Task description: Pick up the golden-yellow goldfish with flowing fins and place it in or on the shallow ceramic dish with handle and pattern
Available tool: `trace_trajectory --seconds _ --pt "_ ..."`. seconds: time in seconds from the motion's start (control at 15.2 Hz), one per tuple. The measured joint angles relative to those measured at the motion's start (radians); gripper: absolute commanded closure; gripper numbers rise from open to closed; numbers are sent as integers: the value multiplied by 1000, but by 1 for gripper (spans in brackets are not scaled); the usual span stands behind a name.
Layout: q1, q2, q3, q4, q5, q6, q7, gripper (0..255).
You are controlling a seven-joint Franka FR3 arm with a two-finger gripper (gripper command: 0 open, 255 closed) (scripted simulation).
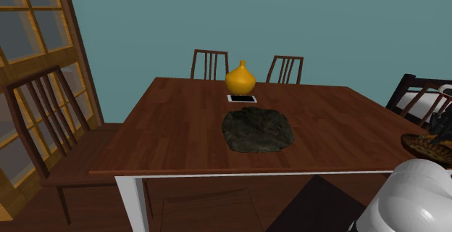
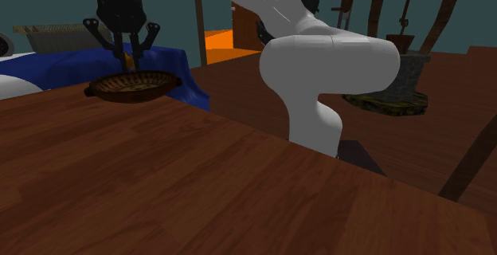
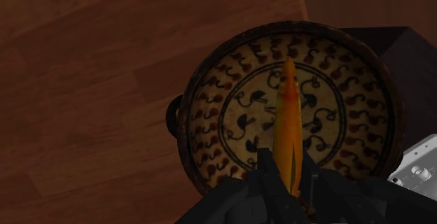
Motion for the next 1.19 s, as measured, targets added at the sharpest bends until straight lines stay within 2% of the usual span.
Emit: trace_trajectory --seconds 0.46,0.53,0.92,1.19 --pt "-7 -10 -14 -16 -13 9 0 255" --pt "-7 -10 -14 -16 -13 9 0 0" --pt "-7 -10 -14 -16 -13 9 0 0" --pt "19 36 47 64 43 -37 -8 0"
